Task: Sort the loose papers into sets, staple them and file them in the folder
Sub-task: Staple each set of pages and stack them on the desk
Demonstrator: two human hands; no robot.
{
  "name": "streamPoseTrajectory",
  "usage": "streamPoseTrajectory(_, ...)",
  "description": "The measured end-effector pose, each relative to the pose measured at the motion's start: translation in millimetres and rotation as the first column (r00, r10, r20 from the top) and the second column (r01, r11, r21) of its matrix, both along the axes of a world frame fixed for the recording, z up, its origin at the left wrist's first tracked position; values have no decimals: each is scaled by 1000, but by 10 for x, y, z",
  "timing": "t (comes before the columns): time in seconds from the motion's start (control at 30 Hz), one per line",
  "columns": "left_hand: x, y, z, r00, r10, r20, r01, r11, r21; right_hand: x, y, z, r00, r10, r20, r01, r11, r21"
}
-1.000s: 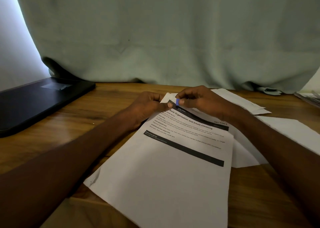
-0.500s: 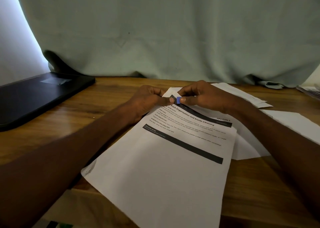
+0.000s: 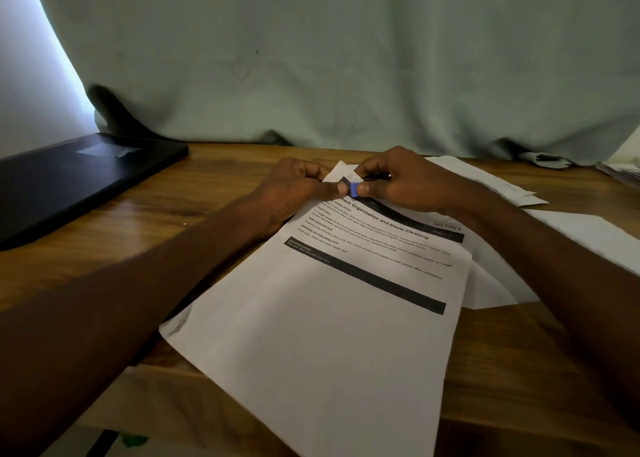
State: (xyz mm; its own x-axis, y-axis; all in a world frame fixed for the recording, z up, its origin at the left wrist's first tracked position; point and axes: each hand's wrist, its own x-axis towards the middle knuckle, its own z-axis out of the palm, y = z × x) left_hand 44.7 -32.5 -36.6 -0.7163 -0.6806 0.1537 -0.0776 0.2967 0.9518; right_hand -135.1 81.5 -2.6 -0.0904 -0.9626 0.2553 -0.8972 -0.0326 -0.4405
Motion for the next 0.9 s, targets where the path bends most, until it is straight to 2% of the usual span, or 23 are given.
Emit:
streamPoseTrajectory(0.13,20,-21,-4,1000,3,-17,-3,1000,8,53,-7,1,999,-43,11,43,999,-16)
streamPoseTrajectory(0.27,5,-87,16,998,61,-2,-61,990,-128,144,-73,-80,984,-150,93,159,983,-96)
streamPoseTrajectory(0.43,1,-122,-2,996,82,39,-73,978,-194,226,-141,-178,957,-242,160,260,960,-104)
streamPoseTrajectory(0.57,-7,-78,18,997,77,25,-72,985,-157,236,-112,-188,965,-241,103,250,965,-82)
streamPoseTrajectory(0.73,28,18,40,998,-1,61,10,990,-140,266,-36,-116,974,-177,141,188,979,-73)
streamPoseTrajectory(0.9,41,6,17,1000,-14,22,14,1000,9,366,12,-77,982,-177,62,181,981,-65)
